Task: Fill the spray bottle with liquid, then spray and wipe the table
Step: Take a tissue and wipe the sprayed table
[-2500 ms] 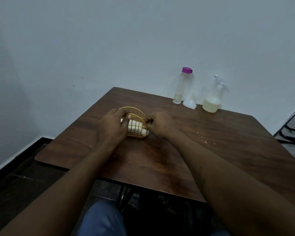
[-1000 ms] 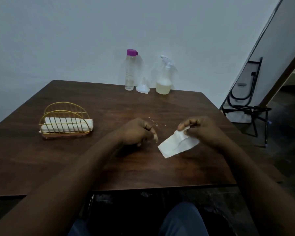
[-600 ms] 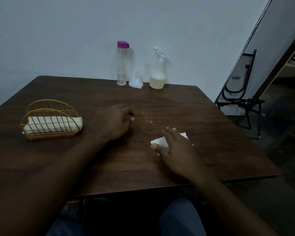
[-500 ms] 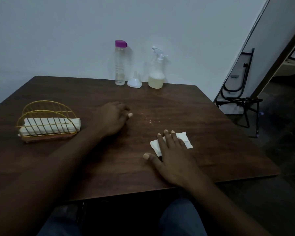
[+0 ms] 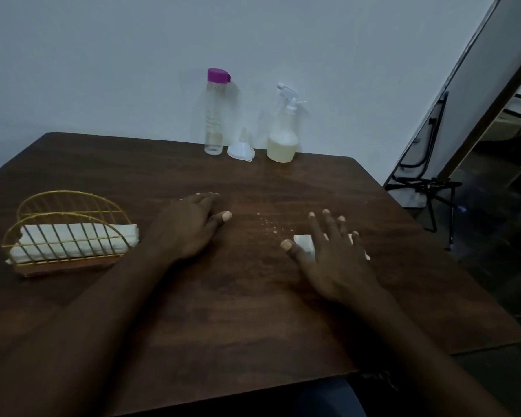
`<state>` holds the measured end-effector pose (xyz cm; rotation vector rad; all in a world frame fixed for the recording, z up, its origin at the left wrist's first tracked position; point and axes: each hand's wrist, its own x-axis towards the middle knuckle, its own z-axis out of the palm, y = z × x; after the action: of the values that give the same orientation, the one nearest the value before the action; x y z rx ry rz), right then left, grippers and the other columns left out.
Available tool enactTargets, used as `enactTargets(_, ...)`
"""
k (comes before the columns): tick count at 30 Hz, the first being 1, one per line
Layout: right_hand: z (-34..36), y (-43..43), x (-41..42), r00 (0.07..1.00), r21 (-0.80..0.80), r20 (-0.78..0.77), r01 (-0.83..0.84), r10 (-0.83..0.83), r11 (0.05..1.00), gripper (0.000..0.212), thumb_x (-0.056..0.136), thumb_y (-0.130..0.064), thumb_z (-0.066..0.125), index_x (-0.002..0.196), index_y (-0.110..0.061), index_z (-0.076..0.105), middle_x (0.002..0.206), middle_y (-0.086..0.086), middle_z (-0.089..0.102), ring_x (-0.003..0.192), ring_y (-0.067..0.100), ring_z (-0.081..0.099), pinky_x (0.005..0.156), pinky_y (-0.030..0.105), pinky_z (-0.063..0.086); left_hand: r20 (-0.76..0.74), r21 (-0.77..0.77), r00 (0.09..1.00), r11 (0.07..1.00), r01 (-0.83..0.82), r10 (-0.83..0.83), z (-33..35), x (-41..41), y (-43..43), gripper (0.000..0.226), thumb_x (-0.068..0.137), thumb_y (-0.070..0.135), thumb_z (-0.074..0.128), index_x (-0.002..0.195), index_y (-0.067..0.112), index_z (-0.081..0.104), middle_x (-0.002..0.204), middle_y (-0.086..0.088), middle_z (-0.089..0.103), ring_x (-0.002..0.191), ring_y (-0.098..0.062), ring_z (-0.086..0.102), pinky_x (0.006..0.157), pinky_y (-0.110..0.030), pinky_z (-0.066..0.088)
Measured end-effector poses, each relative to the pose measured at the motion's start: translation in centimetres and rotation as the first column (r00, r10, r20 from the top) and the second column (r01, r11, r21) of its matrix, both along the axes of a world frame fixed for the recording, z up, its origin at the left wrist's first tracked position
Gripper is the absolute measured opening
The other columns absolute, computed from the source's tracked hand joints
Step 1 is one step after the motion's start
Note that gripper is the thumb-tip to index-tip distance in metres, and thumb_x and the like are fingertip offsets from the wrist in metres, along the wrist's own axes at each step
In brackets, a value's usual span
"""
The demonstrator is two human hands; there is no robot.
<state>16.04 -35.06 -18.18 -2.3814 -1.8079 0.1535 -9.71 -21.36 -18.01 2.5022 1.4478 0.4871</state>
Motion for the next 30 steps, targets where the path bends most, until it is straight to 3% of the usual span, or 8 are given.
enactTargets(7, -1.3, 0.1, 0.8, 1.000, -0.118, 0.004, 0.011, -0.011, 0.993, 0.131, 0.065, -0.102, -0.006, 0.167, -0.019, -0.001, 0.175, 0.000, -0.010, 0.160, 0.016, -0.014, 0.128, 0.042, -0.001, 0.035, 0.011, 0.994, 0.994, -0.107, 0.107, -0.4, 0.3, 0.7, 0.070, 0.107, 0.059, 0.034, 0.160, 0.013, 0.037, 0.167, -0.007, 0.035, 0.155, -0.024, 0.028, 0.123, -0.044, 0.028)
enactTargets(13, 0.1, 8.3, 0.0, 0.999, -0.161, -0.037, 0.004, -0.010, 0.987, 0.136, 0.060, -0.102, -0.009, 0.167, -0.019, -0.001, 0.175, 0.006, -0.010, 0.161, 0.027, -0.011, 0.128, 0.052, 0.000, 0.175, 0.016, 0.961, 0.976, -0.218, 0.212, -0.2, -0.2, 1.1, 0.077, 0.104, 0.067, 0.024, 0.159, 0.015, 0.037, 0.165, -0.008, 0.038, 0.154, -0.026, 0.031, 0.121, -0.050, 0.030)
enactTargets(18, 0.3, 14.8, -5.3, 0.995, -0.169, -0.038, -0.093, 0.088, 0.981, 0.112, 0.083, -0.093, 0.004, 0.167, -0.020, 0.002, 0.175, 0.007, -0.009, 0.161, 0.031, -0.011, 0.127, 0.056, 0.000, 0.472, -0.021, 0.846, 0.963, -0.268, 0.246, 0.5, -0.9, 0.7, 0.087, 0.100, 0.076, 0.018, 0.158, 0.016, 0.041, 0.162, -0.009, 0.042, 0.151, -0.027, 0.036, 0.123, -0.050, 0.029)
enactTargets(21, 0.4, 16.8, -9.9, 0.966, -0.192, 0.006, -0.251, 0.257, 0.949, 0.091, 0.097, -0.079, 0.009, 0.167, -0.022, 0.002, 0.175, 0.008, -0.009, 0.161, 0.034, -0.011, 0.128, 0.057, 0.002, 0.639, 0.025, 0.743, 0.960, -0.279, 0.199, 1.2, -1.1, 0.4, 0.080, 0.104, 0.070, 0.024, 0.155, 0.014, 0.046, 0.160, -0.008, 0.047, 0.150, -0.024, 0.038, 0.124, -0.052, 0.029)
enactTargets(24, 0.4, 17.5, -12.9, 0.875, -0.239, 0.116, -0.435, 0.470, 0.868, 0.068, 0.108, -0.057, 0.019, 0.167, -0.027, 0.000, 0.174, 0.013, -0.011, 0.159, 0.041, -0.012, 0.126, 0.061, 0.005, 0.723, 0.071, 0.673, 0.953, -0.294, 0.154, 1.5, -1.1, 0.2, 0.079, 0.102, 0.069, 0.024, 0.154, 0.014, 0.048, 0.158, -0.009, 0.049, 0.150, -0.023, 0.039, 0.122, -0.052, 0.031)
enactTargets(27, 0.3, 17.7, -13.1, 0.832, -0.241, 0.121, -0.504, 0.542, 0.829, 0.064, 0.110, -0.049, 0.022, 0.167, -0.027, 0.003, 0.175, 0.011, -0.009, 0.159, 0.040, -0.011, 0.126, 0.061, 0.007, 0.692, 0.075, 0.706, 0.959, -0.275, 0.149, 1.2, -0.9, 0.2, 0.083, 0.100, 0.072, 0.021, 0.154, 0.016, 0.049, 0.155, -0.010, 0.052, 0.147, -0.025, 0.043, 0.120, -0.052, 0.034)
enactTargets(30, 0.2, 18.1, -10.5, 0.856, -0.222, 0.135, -0.464, 0.499, 0.857, 0.062, 0.109, -0.053, 0.019, 0.167, -0.034, 0.004, 0.176, 0.006, -0.006, 0.160, 0.037, -0.008, 0.125, 0.063, 0.007, 0.529, 0.059, 0.838, 0.979, -0.194, 0.134, 0.5, -0.4, 0.2, 0.089, 0.097, 0.076, 0.015, 0.152, 0.016, 0.052, 0.154, -0.009, 0.054, 0.147, -0.026, 0.044, 0.121, -0.051, 0.033)
